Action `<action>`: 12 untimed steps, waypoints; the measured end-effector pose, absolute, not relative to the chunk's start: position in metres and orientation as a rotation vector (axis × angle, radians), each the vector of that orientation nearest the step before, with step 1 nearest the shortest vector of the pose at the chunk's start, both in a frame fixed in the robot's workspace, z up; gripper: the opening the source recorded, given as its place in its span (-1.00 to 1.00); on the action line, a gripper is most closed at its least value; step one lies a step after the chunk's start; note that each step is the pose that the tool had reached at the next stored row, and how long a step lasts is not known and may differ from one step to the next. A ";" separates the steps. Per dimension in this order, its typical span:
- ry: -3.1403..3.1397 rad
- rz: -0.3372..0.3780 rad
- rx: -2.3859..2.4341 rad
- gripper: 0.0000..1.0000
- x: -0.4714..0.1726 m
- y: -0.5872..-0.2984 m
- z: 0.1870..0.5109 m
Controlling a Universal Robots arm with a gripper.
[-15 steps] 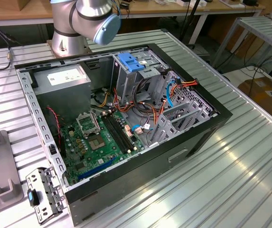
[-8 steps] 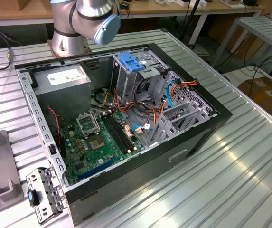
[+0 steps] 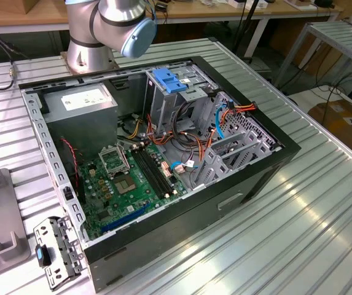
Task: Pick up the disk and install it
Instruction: 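Pick up the disk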
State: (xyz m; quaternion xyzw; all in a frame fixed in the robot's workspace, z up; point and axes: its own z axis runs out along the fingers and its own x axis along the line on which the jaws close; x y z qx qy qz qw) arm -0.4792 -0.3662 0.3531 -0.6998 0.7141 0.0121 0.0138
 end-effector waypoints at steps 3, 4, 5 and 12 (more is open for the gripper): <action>2.224 0.037 -2.179 -0.25 -0.479 -0.366 0.357; 2.224 0.037 -2.179 -0.25 -0.479 -0.366 0.358; 2.224 0.037 -2.179 -0.25 -0.479 -0.366 0.359; 2.221 0.038 -2.182 -0.25 -0.479 -0.366 0.367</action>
